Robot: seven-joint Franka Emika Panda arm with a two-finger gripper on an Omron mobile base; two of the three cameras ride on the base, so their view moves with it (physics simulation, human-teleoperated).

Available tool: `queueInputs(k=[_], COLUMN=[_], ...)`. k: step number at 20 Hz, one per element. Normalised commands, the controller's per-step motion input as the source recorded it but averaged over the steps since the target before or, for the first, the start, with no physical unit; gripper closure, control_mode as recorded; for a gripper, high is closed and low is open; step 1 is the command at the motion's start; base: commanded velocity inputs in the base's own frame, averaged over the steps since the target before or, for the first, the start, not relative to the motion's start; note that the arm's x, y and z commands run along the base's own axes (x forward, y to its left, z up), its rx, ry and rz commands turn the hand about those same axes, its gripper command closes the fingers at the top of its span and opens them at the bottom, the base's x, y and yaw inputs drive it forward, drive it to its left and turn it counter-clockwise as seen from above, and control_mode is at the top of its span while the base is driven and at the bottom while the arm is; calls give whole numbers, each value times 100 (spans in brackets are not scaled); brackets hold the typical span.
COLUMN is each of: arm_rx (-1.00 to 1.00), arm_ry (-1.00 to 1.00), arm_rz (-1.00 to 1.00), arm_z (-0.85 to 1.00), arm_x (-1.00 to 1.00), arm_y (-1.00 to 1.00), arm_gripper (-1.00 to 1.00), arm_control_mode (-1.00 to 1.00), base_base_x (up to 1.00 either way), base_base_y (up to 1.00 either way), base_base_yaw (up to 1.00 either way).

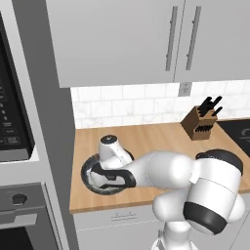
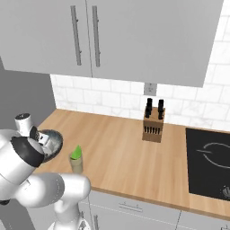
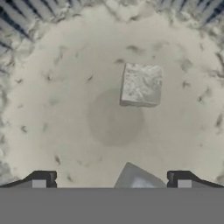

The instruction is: Grab a lemon wedge from the fridge and one ice cube from the ice bowl, and put them in the glass of lemonade.

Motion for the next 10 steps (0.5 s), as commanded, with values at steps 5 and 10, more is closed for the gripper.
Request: queueInputs(k=[5,10], arm_rx=[0,0], arm_ry=[0,0], arm_rz=[0,0], arm_z=[-9,-17], arm_x=[7,0], arm_y=[0,0], arm_gripper=[-100,-100], arm_control_mode=[-100,-100], base_base_x=[0,0], base_base_y=[0,0], base_base_yaw=[0,0])
